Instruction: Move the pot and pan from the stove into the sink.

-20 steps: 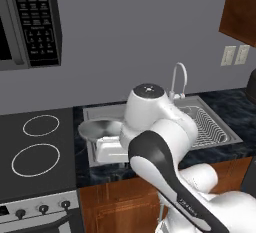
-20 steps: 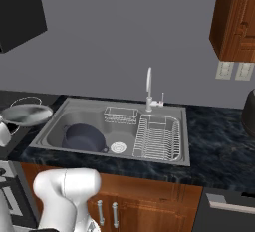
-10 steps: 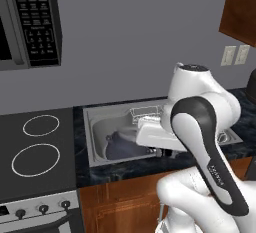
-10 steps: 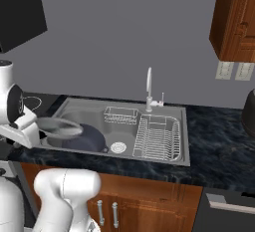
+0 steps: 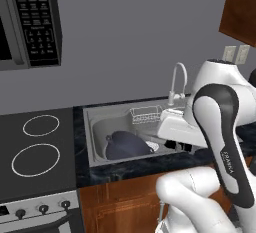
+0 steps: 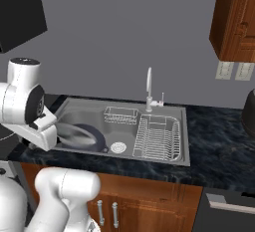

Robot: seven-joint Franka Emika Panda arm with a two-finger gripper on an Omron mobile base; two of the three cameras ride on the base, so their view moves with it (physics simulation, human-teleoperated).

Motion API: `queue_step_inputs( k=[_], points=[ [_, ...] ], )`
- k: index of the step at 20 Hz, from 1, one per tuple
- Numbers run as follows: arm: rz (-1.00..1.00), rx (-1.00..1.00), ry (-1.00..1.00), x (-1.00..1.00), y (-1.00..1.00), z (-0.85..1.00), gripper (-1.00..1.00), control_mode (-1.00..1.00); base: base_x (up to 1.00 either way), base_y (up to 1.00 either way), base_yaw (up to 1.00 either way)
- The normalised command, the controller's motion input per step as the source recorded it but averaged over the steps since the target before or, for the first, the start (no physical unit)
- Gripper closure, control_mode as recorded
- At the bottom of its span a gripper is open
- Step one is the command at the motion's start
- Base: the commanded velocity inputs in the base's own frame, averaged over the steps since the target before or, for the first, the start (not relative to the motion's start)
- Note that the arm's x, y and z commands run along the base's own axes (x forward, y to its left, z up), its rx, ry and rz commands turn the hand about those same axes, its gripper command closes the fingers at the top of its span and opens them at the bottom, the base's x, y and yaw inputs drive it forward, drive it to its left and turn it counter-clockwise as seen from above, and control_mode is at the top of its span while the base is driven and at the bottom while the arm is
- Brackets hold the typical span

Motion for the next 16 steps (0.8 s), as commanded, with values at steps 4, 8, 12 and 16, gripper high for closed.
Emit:
queue_step_inputs(
  k=[4, 8, 12, 16],
  points=[
    [0.0, 0.0, 0.0, 0.03, 0.0, 0.0, 1.0, -1.0, 0.0, 0.0, 0.0],
    [0.0, 0.0, 0.0, 0.27, 0.0, -0.02, 1.0, -1.0, 0.0, 0.0, 0.0],
    [0.0, 0.0, 0.0, 0.46, -0.01, -0.02, 1.0, -1.0, 0.0, 0.0, 0.0],
    [0.0, 0.0, 0.0, 0.5, -0.07, -0.04, 1.0, -1.0, 0.0, 0.0, 0.0]
  ],
)
